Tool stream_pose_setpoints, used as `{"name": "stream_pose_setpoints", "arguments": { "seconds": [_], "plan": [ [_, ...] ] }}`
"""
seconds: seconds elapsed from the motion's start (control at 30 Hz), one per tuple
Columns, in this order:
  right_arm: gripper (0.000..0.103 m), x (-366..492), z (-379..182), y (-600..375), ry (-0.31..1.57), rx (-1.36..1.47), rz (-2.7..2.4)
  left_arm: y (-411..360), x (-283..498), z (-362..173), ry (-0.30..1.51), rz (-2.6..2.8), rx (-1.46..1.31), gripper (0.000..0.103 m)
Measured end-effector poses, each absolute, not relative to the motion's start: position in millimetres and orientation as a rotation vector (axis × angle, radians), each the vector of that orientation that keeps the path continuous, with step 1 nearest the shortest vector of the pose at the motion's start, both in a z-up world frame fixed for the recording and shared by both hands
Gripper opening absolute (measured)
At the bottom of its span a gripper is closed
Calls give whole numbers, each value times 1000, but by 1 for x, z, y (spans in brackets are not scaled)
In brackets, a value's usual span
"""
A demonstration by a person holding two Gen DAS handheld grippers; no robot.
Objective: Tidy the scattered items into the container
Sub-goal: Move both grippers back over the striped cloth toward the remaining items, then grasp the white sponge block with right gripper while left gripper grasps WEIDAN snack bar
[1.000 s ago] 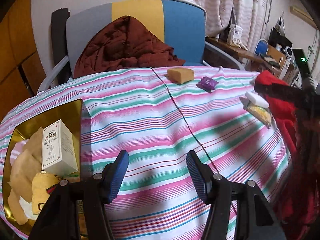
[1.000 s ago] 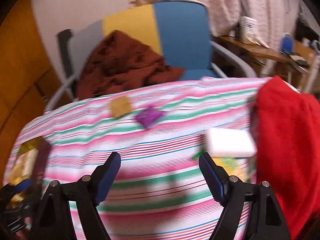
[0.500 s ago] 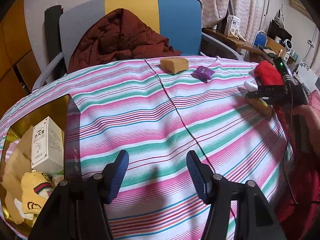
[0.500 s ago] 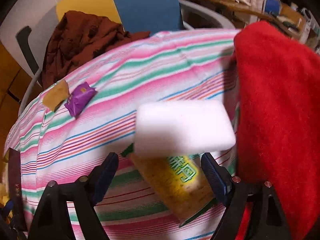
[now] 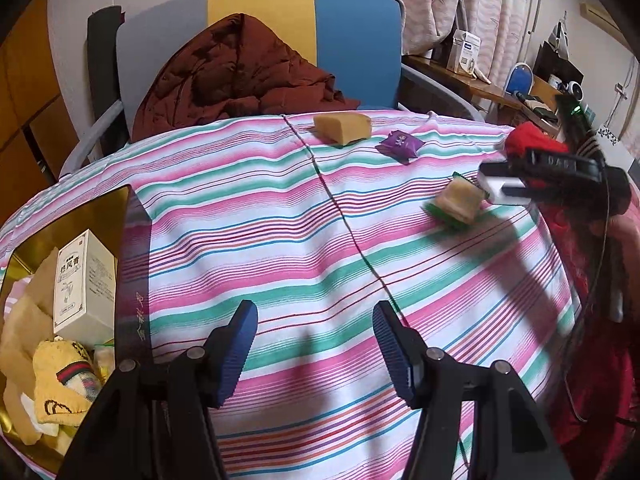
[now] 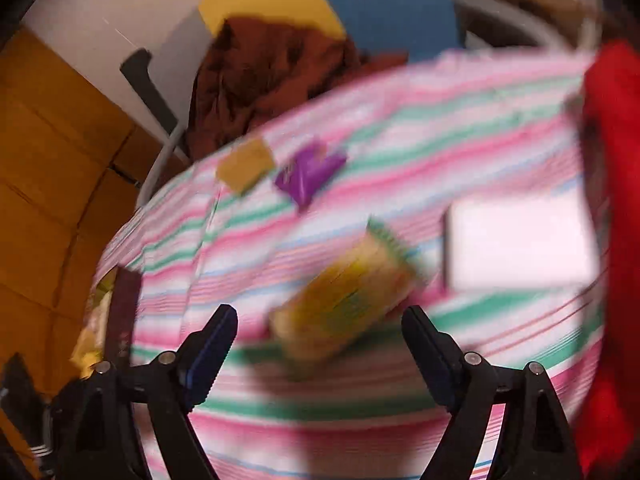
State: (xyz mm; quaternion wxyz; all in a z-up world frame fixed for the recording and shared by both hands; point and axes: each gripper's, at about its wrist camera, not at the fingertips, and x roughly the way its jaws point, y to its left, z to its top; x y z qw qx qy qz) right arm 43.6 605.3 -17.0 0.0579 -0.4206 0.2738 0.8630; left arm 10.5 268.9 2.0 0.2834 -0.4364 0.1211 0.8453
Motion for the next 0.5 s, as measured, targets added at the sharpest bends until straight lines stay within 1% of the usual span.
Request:
{"name": "stream_pose_setpoints", "arguments": {
  "seconds": [0.07,0.13,0.17,0.2,0.3,0.33,0.43,0.5],
  "plan": [
    [85,57,0,613,744,-1109,2597,272,12,3,320,2251,-1161,61],
    [95,67,10,625,705,-982,2516,274,13,5,316,2242,-1148,61],
    [96,70,12,631,686,-952,2472,277,14,6,321,2239,-1142,61],
    [96,71,12,637,676,-954,2442,280,15,6,325,2230,-1132,61],
    [96,58,-1,654,645,-1106,2311,292,16,4,352,2213,-1119,61],
    [96,55,-8,659,692,-1134,2280,297,16,3,357,2206,-1116,61],
    [97,58,-29,679,962,-1138,2184,307,13,-2,359,2185,-1119,61],
    [99,54,-34,683,985,-1111,2142,315,10,-6,357,2170,-1129,61]
  ]
}}
